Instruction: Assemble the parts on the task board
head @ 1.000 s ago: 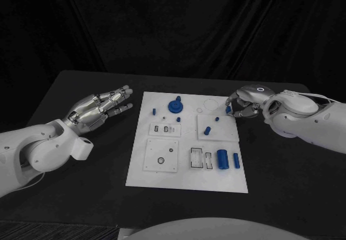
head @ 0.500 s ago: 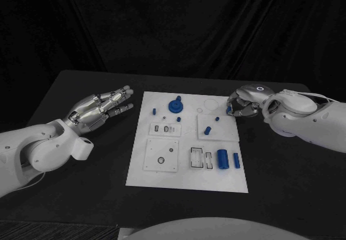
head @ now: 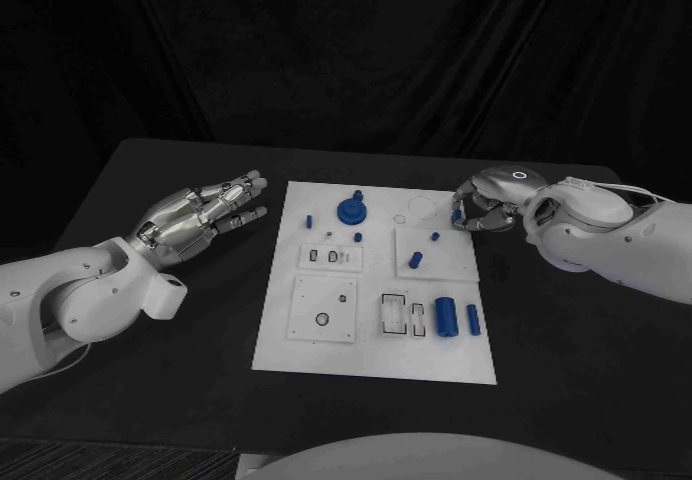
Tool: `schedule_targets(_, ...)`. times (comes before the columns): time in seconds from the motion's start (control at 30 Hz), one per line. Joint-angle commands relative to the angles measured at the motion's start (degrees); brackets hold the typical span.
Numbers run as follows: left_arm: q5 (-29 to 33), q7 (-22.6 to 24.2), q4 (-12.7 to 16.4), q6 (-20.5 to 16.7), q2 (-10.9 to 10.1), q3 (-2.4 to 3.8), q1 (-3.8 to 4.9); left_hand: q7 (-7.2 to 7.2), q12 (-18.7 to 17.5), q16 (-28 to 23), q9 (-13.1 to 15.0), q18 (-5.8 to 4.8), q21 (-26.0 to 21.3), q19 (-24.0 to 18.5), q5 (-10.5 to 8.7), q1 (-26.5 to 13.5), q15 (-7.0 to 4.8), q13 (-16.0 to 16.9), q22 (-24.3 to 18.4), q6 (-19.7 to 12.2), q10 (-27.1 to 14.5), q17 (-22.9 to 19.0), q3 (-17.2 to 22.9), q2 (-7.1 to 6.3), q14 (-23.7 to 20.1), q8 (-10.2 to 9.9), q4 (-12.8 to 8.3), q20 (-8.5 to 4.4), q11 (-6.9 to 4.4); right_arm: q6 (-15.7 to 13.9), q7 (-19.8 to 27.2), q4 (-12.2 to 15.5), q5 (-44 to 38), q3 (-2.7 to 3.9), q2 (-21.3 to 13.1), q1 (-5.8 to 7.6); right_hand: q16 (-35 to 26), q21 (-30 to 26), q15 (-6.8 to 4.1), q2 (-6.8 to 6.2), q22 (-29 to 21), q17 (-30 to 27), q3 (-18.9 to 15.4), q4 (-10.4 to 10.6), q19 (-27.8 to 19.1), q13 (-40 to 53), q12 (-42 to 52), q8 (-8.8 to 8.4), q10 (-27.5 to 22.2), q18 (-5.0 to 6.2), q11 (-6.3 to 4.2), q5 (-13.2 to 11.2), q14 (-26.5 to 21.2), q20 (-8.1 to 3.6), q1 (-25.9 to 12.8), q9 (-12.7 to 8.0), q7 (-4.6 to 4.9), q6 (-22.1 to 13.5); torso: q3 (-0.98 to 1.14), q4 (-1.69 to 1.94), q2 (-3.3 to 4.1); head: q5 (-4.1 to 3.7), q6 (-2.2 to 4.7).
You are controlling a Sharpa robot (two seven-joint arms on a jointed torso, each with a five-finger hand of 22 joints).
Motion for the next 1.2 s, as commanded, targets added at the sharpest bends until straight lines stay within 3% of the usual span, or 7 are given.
schedule_targets(0.03,0.0,0.5,0.1,0.8,0.0,0.05,-0.11,-0.24,-0.1,-0.4,1.1,1.49,0.5,0.5,1.0,0.6,0.21,0.1,0.1,0.7,-0.2,-0.3,3.4,-0.13,0.4,1.1,-0.5,-0.05,0.71,-3.0,-0.4,0.5,-0.4,0.03,-0.2,-0.12,-0.7,-0.7,-0.16,1.26,12.7,11.9,1.8,-0.5,1.7,15.3,1.1,2.03,6.2,0.7,-0.49,0.9,5.6,-0.53,1.3,2.1,0.05,1.1,-0.03,0.0,0.01,0.13,0.01)
schedule_targets(0.2,0.0,0.5,0.1,0.8,0.0,0.05,-0.15,-0.24,-0.1,-0.4,1.1,1.49,0.5,0.5,1.0,0.6,0.21,0.1,0.1,0.7,-0.2,-0.3,3.4,-0.13,0.4,1.1,-0.5,-0.05,0.71,-4.8,-0.8,2.7,-0.4,0.04,-0.5,0.04,-0.9,-0.9,-0.05,1.3,12.6,11.6,2.2,-0.8,1.6,15.3,1.1,2.36,6.2,0.73,-0.39,1.9,5.5,-0.49,1.7,2.6,0.32,0.8,0.01,0.0,-0.03,0.3,-0.04)
schedule_targets(0.37,0.0,0.3,0.1,0.9,0.0,0.05,-0.16,-0.24,-0.1,-0.4,1.1,1.49,0.5,0.5,1.0,0.6,0.21,0.1,0.1,0.7,-0.2,-0.3,3.4,-0.13,0.4,1.1,-0.5,-0.05,0.71,-5.5,-1.2,6.0,-1.0,0.06,-0.2,1.37,-1.1,-1.0,0.04,1.2,12.6,11.3,2.3,-0.9,1.5,15.3,1.1,2.36,6.2,0.75,-0.33,2.3,5.5,-0.44,1.7,2.6,0.43,0.6,0.0,-0.06,-0.03,0.47,-0.21)
schedule_targets(0.53,0.0,0.1,0.0,0.9,0.1,0.05,-0.16,-0.24,-0.1,-0.4,1.1,1.49,0.5,0.5,1.0,0.6,0.21,0.1,0.1,0.7,-0.2,-0.3,3.4,-0.13,0.4,1.1,-0.5,-0.05,0.71,-4.8,-1.3,9.3,-1.6,0.07,1.4,3.12,-1.1,-1.1,0.08,1.19,12.6,11.3,2.3,-0.8,1.5,15.3,1.1,2.38,6.2,0.78,-0.28,2.5,5.5,-0.41,1.7,2.7,0.49,0.6,-0.01,-0.13,-0.05,0.55,-0.3)
schedule_targets(0.7,0.0,-0.1,0.1,0.9,0.2,0.05,-0.16,-0.13,-0.1,-0.4,1.1,1.5,0.5,0.5,1.01,0.6,0.26,0.1,0.1,0.8,-0.1,-0.3,3.6,-0.16,0.4,1.1,-0.5,-0.01,0.83,-3.5,-0.7,11.2,-1.8,0.08,3.8,3.78,-1.2,-1.3,0.13,1.28,12.5,11.3,2.4,-0.9,1.4,15.3,1.1,2.39,6.2,0.83,-0.23,2.6,5.5,-0.39,1.7,2.7,0.56,0.5,-0.08,-0.11,-0.05,0.53,-0.2)
schedule_targets(1.07,0.0,-0.1,0.1,1.0,0.4,0.05,-0.17,-0.13,-0.1,-0.4,1.1,1.5,0.5,0.5,1.01,0.6,0.26,0.1,0.1,0.8,-0.1,-0.3,3.6,-0.16,0.4,1.1,-0.5,-0.01,0.83,1.3,-1.0,10.5,-2.8,0.08,10.3,2.53,-1.4,-2.1,0.35,1.34,12.3,10.9,2.5,-1.0,1.1,15.3,1.1,2.36,6.2,1.0,-0.13,2.4,5.4,-0.27,1.6,2.7,0.81,0.3,-0.25,0.37,-0.1,0.17,-0.32)
schedule_targets(1.2,0.0,-0.1,0.0,1.1,0.5,0.05,-0.17,-0.13,-0.1,-0.4,1.1,1.5,0.5,0.5,1.01,0.6,0.26,0.1,0.1,0.8,-0.1,-0.3,3.6,-0.16,0.4,1.1,-0.5,-0.01,0.83,3.4,-1.7,9.9,-3.4,0.08,11.9,1.68,-1.5,-2.4,0.46,1.35,12.2,10.7,2.5,-1.1,1.0,15.3,1.1,2.36,6.2,1.04,-0.07,2.4,5.4,-0.2,1.6,2.7,0.9,0.3,-0.16,0.28,-0.02,0.23,-0.39)
